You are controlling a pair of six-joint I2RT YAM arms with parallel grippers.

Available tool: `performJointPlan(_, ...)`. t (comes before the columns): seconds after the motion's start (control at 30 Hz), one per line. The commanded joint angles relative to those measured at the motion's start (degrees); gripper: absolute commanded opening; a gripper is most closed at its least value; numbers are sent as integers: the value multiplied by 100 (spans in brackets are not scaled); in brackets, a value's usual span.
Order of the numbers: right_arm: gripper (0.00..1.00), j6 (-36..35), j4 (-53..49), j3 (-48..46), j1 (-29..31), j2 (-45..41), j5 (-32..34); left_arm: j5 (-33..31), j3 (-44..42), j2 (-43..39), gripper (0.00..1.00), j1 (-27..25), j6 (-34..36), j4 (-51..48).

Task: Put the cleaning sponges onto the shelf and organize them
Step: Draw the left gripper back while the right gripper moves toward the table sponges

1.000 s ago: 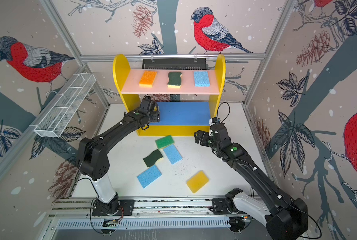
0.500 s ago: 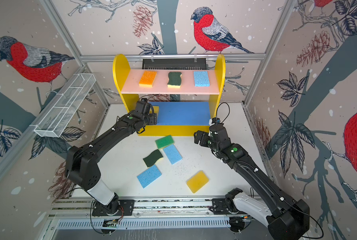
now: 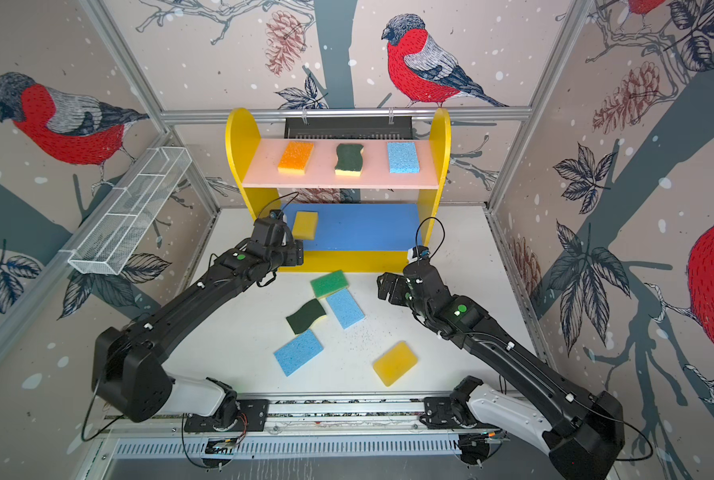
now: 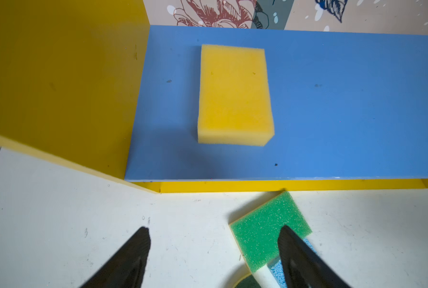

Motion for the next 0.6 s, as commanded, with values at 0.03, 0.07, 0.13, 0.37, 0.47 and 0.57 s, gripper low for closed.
performJointPlan(0.03,96,349,-55,-55,260,-26,488,257,-318,-424,81,-10,68,191)
performJointPlan(0.07,96,418,-45,-85,339,-35,542,296,-392,-519,81,-10,73,163)
performJointPlan(0.13,96,549,-36,-143,480,-28,634,338,-516,-687,81,-7,55,99)
performJointPlan(0.37,96,904,-88,-257,983,22,958,595,-1139,-1258,80,-3,-49,45)
performJointPlan(0.47,96,1028,-142,-289,1142,25,1089,733,-1385,-1422,80,-5,-102,59)
performJointPlan(0.57,96,1160,-173,-359,1286,8,1186,864,-1585,-1489,80,-5,-170,64)
